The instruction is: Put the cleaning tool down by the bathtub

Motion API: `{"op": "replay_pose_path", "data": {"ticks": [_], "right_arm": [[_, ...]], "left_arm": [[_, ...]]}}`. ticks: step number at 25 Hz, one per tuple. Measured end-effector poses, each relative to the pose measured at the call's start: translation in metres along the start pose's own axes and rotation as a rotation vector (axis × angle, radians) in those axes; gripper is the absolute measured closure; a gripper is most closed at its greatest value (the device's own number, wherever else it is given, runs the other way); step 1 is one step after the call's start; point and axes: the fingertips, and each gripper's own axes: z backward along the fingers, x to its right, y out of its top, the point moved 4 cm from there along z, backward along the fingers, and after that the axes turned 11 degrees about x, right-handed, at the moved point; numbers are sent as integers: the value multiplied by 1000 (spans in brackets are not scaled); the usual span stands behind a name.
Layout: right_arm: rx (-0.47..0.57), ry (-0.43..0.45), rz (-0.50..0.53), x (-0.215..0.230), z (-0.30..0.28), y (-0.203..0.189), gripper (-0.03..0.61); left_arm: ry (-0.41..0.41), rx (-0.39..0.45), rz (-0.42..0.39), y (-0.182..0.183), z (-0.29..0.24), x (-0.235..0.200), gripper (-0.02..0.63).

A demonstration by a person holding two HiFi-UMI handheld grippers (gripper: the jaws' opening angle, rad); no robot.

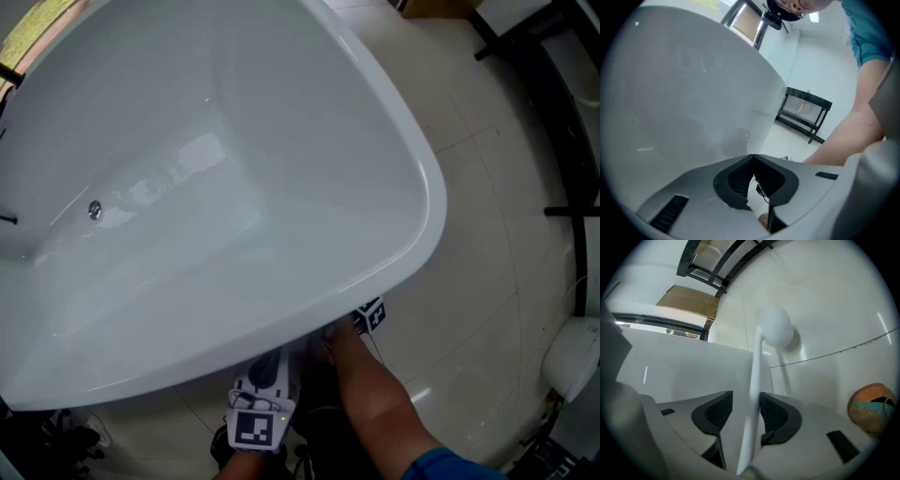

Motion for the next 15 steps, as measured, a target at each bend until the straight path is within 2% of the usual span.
{"op": "replay_pose_path", "data": {"ticks": [5, 9, 12, 15], "right_arm": [[-48, 78, 39, -22, 29, -1, 403], [-81, 73, 176, -37, 32, -2, 403], [-132, 103, 233, -53, 37, -12, 404], [-153, 128, 281, -65, 44, -15, 453]], "left_arm": [[-26, -6, -9, 31, 20, 19, 615], [-32, -16, -5, 44, 24, 29, 615], [-31, -25, 2, 50, 28, 34, 615], [-26, -42, 7, 55, 31, 33, 615]]}}
